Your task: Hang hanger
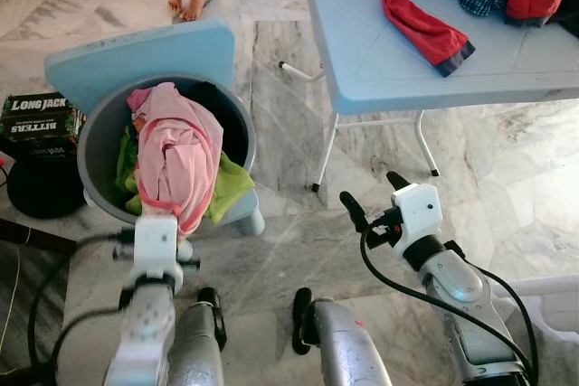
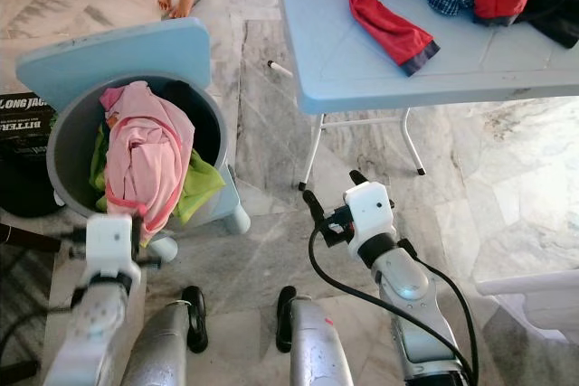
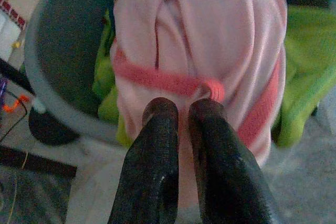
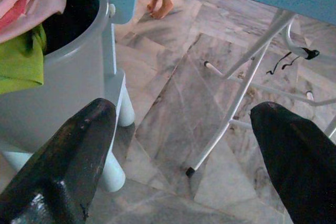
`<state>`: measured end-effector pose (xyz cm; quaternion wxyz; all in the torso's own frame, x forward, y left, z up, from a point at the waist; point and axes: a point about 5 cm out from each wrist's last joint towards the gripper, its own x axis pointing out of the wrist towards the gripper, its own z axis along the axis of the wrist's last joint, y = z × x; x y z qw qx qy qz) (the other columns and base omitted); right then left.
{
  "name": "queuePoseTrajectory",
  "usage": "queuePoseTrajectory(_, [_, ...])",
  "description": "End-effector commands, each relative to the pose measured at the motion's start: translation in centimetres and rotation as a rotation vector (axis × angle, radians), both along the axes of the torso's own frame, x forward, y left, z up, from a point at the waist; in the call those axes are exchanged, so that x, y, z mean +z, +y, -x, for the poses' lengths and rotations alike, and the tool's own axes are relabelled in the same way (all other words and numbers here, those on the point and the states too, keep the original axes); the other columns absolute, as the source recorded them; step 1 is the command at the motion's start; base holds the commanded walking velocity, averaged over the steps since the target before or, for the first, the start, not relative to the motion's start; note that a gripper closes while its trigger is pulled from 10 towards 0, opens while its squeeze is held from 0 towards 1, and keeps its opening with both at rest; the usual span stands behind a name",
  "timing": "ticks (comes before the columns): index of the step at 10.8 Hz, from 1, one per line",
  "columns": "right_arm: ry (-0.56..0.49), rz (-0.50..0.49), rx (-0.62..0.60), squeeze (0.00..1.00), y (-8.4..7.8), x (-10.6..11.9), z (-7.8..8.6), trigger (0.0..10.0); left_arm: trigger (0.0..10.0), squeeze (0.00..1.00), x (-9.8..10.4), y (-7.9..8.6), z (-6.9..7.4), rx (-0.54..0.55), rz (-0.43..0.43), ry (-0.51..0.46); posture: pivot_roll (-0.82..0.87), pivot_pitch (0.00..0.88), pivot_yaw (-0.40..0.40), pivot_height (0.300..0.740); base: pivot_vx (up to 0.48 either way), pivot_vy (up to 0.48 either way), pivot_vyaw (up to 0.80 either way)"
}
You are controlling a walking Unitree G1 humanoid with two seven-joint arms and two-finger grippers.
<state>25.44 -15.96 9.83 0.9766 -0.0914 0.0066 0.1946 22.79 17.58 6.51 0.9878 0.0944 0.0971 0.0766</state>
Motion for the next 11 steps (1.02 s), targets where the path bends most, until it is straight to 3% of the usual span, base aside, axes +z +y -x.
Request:
queuePoseTrajectory(1, [0.030,0.010,0.005,0.00,-0.1,-0.8,0.5,10.0,0.0,0.00,-0.9,0.3,0.3,0.017,0.016,0.041,-0.06,0.301,-0.119,0.740,0.000,0.000,0.00])
queuePoseTrajectory(3, [0.031,0.010,0.003,0.00,-0.1,-0.8,0.5,10.0,0.0,0.00,-0.6,0.1,-0.4,0.004,0.026,0.028,-0.06,0.302,-0.115,0.740,0.000,0.000,0.00])
queuePoseTrajectory(6, [0.031,0.007,-0.001,0.00,0.0,-0.9,0.6,10.0,0.0,0.00,-0.8,-0.4,-0.1,-0.008,0.033,0.048,-0.06,0.302,-0.106,0.740,0.000,0.000,0.00])
queuePoseTrajectory(7, [0.033,0.007,-0.001,0.00,0.0,-1.0,0.6,10.0,1.5,0.00,-1.0,-0.5,0.4,0.002,0.022,0.068,-0.06,0.302,-0.105,0.740,0.000,0.000,0.00])
queuePoseTrajectory(8, [0.033,0.008,-0.002,0.00,0.0,-1.0,0.6,10.0,10.0,0.60,-1.6,-0.4,1.8,0.003,0.012,0.106,-0.06,0.301,-0.100,0.740,0.000,0.000,0.00])
queuePoseTrajectory(9, [0.034,0.008,-0.002,0.00,0.0,-1.0,0.6,10.0,10.0,1.00,-2.0,-0.3,2.1,0.006,0.024,0.123,-0.06,0.301,-0.101,0.740,0.000,0.000,0.00])
queuePoseTrajectory(11, [0.034,0.007,0.007,0.00,0.2,-1.1,0.4,10.0,10.0,1.00,-2.1,0.7,1.8,0.015,-0.012,0.120,-0.05,0.299,-0.103,0.740,0.000,0.000,0.00])
